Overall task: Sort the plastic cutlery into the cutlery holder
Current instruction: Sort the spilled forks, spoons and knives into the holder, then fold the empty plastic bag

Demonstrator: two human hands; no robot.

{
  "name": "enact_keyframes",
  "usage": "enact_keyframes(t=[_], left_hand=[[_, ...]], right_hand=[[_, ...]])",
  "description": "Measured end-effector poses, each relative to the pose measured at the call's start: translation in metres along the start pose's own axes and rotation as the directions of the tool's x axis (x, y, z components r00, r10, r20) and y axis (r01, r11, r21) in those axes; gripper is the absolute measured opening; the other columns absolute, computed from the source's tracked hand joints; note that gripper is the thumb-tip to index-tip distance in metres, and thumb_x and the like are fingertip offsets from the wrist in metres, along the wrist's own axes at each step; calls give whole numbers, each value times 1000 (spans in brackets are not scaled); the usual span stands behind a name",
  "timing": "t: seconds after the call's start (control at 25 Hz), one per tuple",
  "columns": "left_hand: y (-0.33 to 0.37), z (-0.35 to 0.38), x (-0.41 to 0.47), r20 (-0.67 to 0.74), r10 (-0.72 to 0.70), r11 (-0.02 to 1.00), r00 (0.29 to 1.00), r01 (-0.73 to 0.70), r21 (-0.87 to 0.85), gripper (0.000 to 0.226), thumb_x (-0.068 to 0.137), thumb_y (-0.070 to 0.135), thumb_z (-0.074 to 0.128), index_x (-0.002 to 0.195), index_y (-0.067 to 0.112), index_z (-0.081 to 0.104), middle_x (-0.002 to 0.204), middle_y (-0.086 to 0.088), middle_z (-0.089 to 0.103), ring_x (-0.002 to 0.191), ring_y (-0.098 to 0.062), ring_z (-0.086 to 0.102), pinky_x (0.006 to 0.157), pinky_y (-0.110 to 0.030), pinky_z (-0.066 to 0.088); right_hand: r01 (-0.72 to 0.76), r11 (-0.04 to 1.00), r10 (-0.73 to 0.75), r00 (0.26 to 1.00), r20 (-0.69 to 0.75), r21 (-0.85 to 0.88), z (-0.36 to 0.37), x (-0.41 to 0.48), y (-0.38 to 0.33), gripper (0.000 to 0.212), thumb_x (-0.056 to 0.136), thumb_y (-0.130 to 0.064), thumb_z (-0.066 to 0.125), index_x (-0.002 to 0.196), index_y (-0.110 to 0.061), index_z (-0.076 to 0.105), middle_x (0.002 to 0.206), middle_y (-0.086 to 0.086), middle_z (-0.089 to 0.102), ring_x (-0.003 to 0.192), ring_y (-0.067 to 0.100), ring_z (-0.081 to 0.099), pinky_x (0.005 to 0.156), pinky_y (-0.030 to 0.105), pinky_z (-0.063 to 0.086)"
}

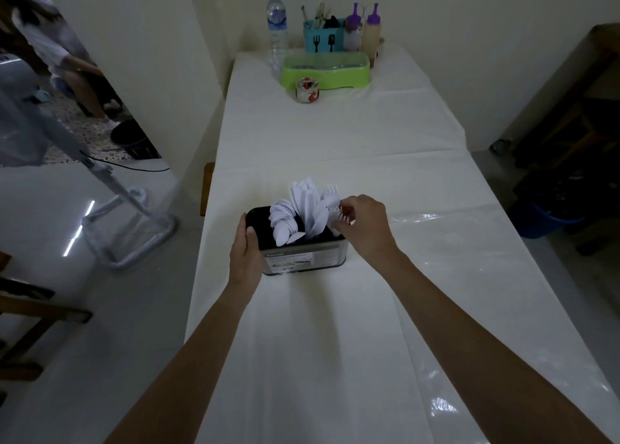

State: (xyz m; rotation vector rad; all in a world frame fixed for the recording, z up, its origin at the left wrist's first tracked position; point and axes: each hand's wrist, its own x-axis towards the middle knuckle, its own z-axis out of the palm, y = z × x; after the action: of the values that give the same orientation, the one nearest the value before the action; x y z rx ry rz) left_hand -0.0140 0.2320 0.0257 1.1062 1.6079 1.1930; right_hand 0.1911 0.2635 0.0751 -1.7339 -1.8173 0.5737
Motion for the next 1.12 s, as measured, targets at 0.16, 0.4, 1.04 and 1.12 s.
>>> enact_keyframes(t=[0.16, 0.4, 1.04, 1.12], left_hand=[[6, -9, -6, 71, -39, 999, 997, 36, 34, 45, 103, 27, 27, 146, 15, 31, 147, 1, 39, 133, -10, 37, 102, -14, 27], [18, -4, -72, -28, -17, 996, 999, 20, 87, 52, 101, 30, 35, 149, 18, 20, 155, 1, 25, 142, -14, 24, 110, -21, 22], [-39, 137, -259, 854, 120, 420, 506, -806, 418, 82, 85, 68, 12, 151, 18, 4, 159, 4, -11, 145, -13, -18, 119, -32, -7], [-48, 162, -258, 819, 102, 405, 564, -776, 484, 89, 82, 71, 2, 150, 15, 9, 159, 1, -4, 146, -16, -13, 119, -31, -7]], right_hand=[[44, 997, -41, 998, -37, 57, 0, -21, -4, 27, 80, -13, 65, 104, 0, 63, 99, 16, 59, 92, 27, 56, 73, 17, 36], [82, 977, -70, 996, 62, -198, -17, -86, 2, 74, 92, -39, 52, 147, -4, 20, 154, 12, 27, 141, 25, 26, 113, 33, 24], [-47, 796, 245, 937, 249, -604, -139, -332, 204, 93, 83, -73, 0, 150, -8, 9, 158, 5, 4, 145, 20, -1, 119, 35, 6], [68, 786, 209, 907, 367, -614, -159, -340, 239, 88, 89, -69, 7, 148, -5, 21, 156, 9, 21, 143, 25, 20, 119, 36, 16]])
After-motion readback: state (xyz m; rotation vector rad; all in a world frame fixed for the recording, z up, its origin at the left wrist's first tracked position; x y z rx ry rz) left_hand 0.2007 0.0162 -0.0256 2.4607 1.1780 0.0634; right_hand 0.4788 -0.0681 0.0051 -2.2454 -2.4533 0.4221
